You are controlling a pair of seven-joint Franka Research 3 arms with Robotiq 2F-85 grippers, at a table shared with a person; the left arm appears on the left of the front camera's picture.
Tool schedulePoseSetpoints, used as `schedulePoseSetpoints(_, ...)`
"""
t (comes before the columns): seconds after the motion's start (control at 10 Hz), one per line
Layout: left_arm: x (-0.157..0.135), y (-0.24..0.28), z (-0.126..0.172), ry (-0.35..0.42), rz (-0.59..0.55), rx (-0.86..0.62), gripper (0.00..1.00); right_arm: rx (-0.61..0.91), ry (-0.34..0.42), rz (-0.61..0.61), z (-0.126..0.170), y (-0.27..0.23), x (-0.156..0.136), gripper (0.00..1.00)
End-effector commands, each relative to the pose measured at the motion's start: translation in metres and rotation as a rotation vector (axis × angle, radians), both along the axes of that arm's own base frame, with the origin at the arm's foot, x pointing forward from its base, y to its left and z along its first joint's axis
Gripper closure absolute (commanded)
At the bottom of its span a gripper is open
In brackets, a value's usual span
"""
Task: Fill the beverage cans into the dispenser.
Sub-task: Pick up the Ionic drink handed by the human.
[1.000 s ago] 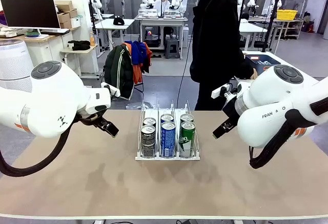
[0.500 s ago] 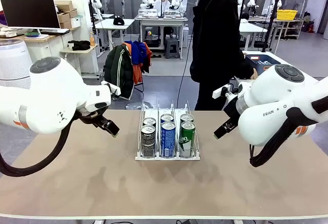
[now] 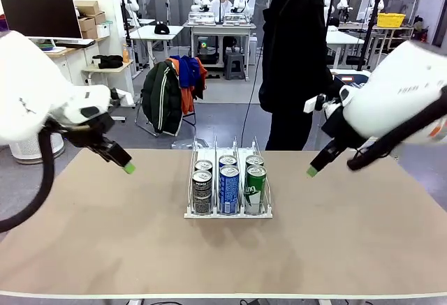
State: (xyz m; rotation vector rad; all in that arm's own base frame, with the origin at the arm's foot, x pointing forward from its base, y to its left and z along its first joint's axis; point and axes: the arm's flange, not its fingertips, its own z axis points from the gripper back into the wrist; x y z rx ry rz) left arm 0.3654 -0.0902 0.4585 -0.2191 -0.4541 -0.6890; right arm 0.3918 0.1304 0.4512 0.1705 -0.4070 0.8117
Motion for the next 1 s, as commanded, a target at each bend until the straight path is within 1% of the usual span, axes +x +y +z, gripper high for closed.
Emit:
schedulePoseSetpoints(0.0,0.009,0.032,0.023,0.004,-0.067,-0.039,0.0,0.098,0.071,0.135,0.029,-0.021,0.014,0.0)
schedulePoseSetpoints(0.1,0.012,0.04,0.036,-0.009,-0.099,-0.067,0.0,0.138,0.087,0.198,0.048,-0.034,0.022,0.0)
schedulePoseSetpoints(0.2,0.011,0.051,0.05,-0.029,-0.152,-0.066,0.0,0.2,0.092,0.214,0.06,-0.042,0.024,0.0)
schedulePoseSetpoints(0.3,0.017,0.065,0.064,-0.06,-0.183,-0.069,0.0,0.223,0.071,0.196,0.07,-0.049,0.027,0.0)
schedulePoseSetpoints(0.4,0.019,0.073,0.075,-0.097,-0.242,-0.105,0.0,0.236,0.053,0.207,0.078,-0.057,0.032,0.0)
schedulePoseSetpoints(0.5,0.017,0.076,0.084,-0.118,-0.256,-0.125,0.0,0.262,0.041,0.198,0.086,-0.064,0.033,0.0)
schedulePoseSetpoints(0.6,0.019,0.077,0.08,-0.069,-0.189,-0.052,0.0,0.278,-0.01,0.116,0.08,-0.067,0.035,0.0)
schedulePoseSetpoints(0.7,0.015,0.071,0.085,-0.115,-0.207,-0.074,0.0,0.238,0.042,0.192,0.088,-0.062,0.026,0.0)
schedulePoseSetpoints(0.9,0.015,0.071,0.085,-0.115,-0.207,-0.074,0.0,0.238,0.042,0.192,0.088,-0.062,0.026,0.0)
